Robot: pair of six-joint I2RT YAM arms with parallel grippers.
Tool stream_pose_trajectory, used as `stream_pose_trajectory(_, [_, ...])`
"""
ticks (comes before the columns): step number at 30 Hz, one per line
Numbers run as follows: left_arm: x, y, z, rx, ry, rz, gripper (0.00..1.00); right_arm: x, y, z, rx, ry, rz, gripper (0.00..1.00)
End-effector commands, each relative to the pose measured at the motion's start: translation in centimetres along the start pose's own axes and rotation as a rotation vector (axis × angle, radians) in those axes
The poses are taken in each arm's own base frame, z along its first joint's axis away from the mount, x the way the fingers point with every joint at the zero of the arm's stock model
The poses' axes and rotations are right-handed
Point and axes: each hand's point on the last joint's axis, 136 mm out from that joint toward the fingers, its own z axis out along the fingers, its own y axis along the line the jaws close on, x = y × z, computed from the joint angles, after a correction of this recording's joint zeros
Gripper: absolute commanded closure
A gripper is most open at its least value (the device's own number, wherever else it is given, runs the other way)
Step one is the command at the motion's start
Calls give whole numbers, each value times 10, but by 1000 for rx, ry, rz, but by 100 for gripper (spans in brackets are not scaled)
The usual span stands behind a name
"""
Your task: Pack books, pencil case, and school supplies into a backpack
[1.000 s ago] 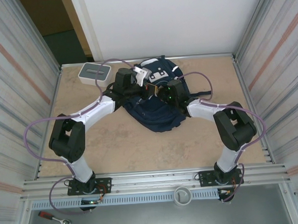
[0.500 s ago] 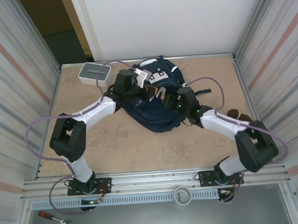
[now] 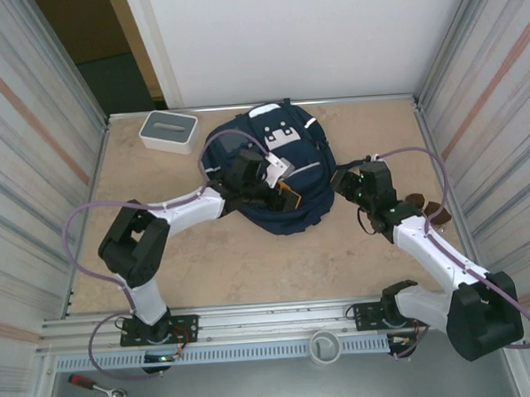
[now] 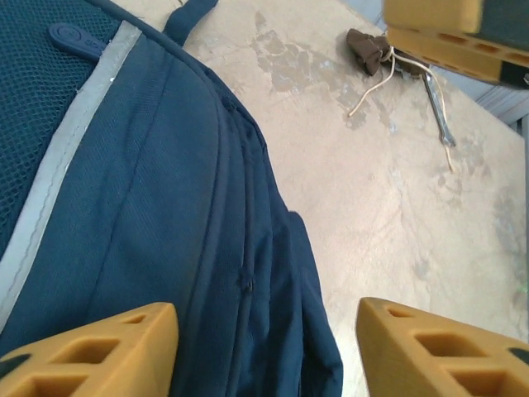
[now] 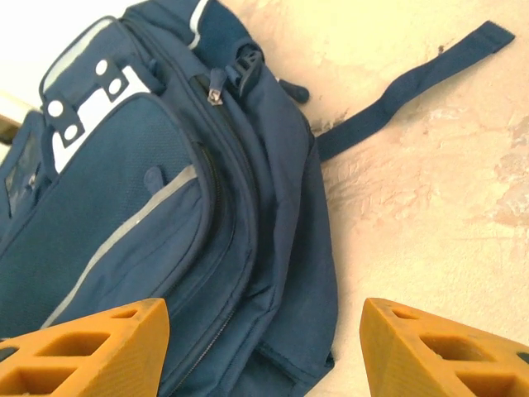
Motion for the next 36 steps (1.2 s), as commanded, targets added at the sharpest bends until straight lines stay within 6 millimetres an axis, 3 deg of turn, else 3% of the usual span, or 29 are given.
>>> stream_pose_trajectory(1, [-24,0,-34,-73,-88,102,37,-3,37,3,-101,20,-98,39])
stream_pose_trajectory(5, [-27,37,-63,-194,-177,-45,34,18,68,22,-152,104,-186,41])
stream_pose_trajectory(7, [-22,70,-80,-259,-220,-189,34,30,77,36,-148,153,-229,44])
stream_pose_trajectory(10, [-9,109,-96,-318,-245,-366,33,42,71,59,-88,205,-249,50])
stream_pose_trajectory(13, [0,130,-99,-347,-226,-431,33,50,58,76,-28,236,-241,54])
stream_pose_trajectory(19, [17,143,-86,-365,-154,-474,32,62,41,89,2,292,-217,55])
stream_pose_trajectory(24, [27,141,-73,-323,-119,-493,36,64,35,90,5,306,-203,54])
stream_pose_trajectory(30, [23,140,-56,-258,-105,-509,43,60,30,88,14,303,-205,53])
stream_pose_trajectory(36, [16,143,-52,-249,-104,-499,43,61,27,93,11,316,-194,53])
